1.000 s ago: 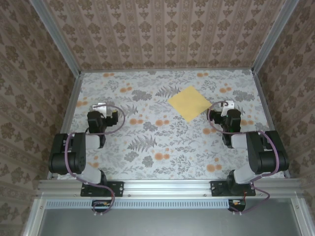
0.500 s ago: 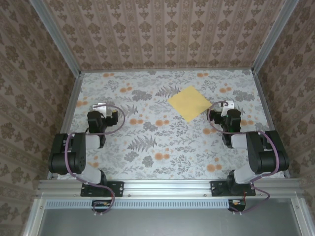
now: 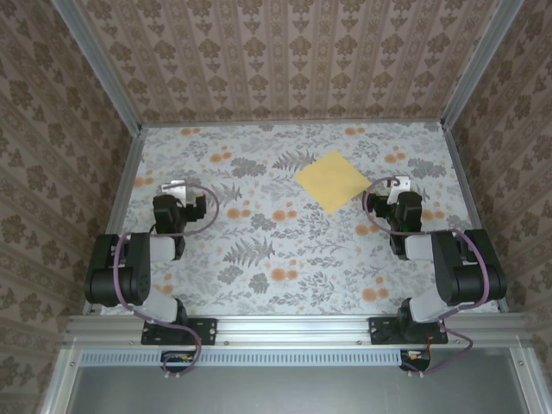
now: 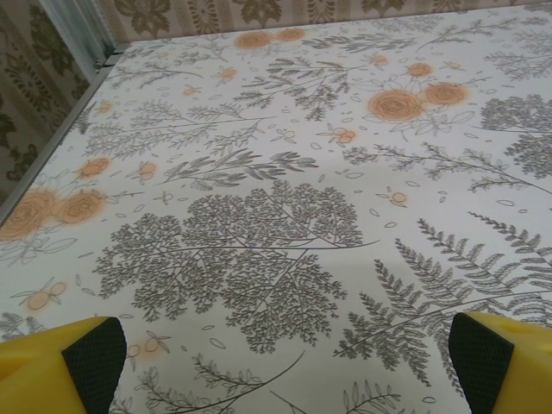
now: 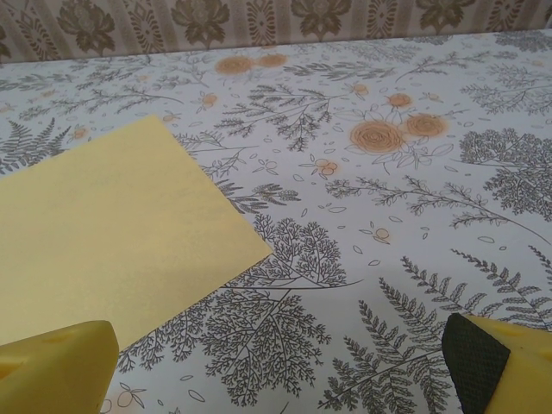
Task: Fold a paper plane with a square sheet of paper (pick it up from the middle)
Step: Move the square sheet of paper to the center of the table.
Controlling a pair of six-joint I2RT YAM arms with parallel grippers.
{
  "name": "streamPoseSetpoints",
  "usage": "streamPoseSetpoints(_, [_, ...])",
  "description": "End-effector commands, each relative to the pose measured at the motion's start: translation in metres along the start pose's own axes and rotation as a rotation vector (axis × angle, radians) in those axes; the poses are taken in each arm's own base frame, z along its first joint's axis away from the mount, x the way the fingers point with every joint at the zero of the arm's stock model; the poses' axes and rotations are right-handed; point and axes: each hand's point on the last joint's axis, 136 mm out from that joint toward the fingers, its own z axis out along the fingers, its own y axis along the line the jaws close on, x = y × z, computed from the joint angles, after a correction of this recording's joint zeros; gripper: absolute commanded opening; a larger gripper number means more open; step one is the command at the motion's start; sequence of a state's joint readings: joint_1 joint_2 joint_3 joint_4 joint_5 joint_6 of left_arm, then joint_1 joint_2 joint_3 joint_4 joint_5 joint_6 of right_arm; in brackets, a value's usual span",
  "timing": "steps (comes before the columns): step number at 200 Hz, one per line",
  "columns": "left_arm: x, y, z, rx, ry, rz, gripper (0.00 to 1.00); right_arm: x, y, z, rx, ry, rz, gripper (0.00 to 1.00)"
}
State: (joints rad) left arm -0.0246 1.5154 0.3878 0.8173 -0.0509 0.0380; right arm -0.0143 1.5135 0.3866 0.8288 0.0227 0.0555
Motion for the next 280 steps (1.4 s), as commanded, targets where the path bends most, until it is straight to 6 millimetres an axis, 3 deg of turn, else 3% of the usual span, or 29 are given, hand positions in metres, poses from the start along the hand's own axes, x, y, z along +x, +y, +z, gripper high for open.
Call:
streamPoseSetpoints(1, [-0.024,0.014,-0.013,-0.063,-0.056,-0.030,1.00,-0.029,-0.007,-0.008,0.054,-0.040,0.019,1.00])
streamPoseSetpoints(18, [-0.030,0.024,-0.020,-0.111,0.003,-0.076,1.00,-0.040,-0.017,-0.019,0.114,-0.004,0.070,1.00])
streamPoseSetpoints(49, [-0.048,0.036,-0.036,-0.170,0.107,-0.238,1.00,-0.058,-0.013,-0.040,0.110,0.070,0.228,1.00])
streamPoseSetpoints(76, [-0.068,0.020,-0.051,-0.078,0.176,-0.316,1.00,-0.078,0.002,-0.052,0.048,0.141,0.308,1.00])
streamPoseSetpoints(131, [-0.089,-0.011,-0.073,0.063,0.254,-0.392,1.00,-0.076,0.049,-0.055,-0.156,0.346,0.488,1.00])
streamPoseSetpoints(173, [-0.092,-0.024,-0.088,0.137,0.285,-0.451,1.00,-0.047,0.103,-0.039,-0.210,0.512,0.460,1.00])
streamPoseSetpoints(198, [-0.084,-0.032,-0.091,0.178,0.339,-0.440,1.00,-0.017,0.132,-0.017,-0.187,0.640,0.402,1.00])
streamPoseSetpoints(253, [-0.074,-0.039,-0.098,0.208,0.385,-0.439,1.00,0.011,0.163,0.037,-0.125,0.809,0.364,1.00])
streamPoseSetpoints(280, [-0.071,-0.045,-0.100,0.229,0.402,-0.448,1.00,0.028,0.172,0.052,-0.099,0.870,0.322,1.00])
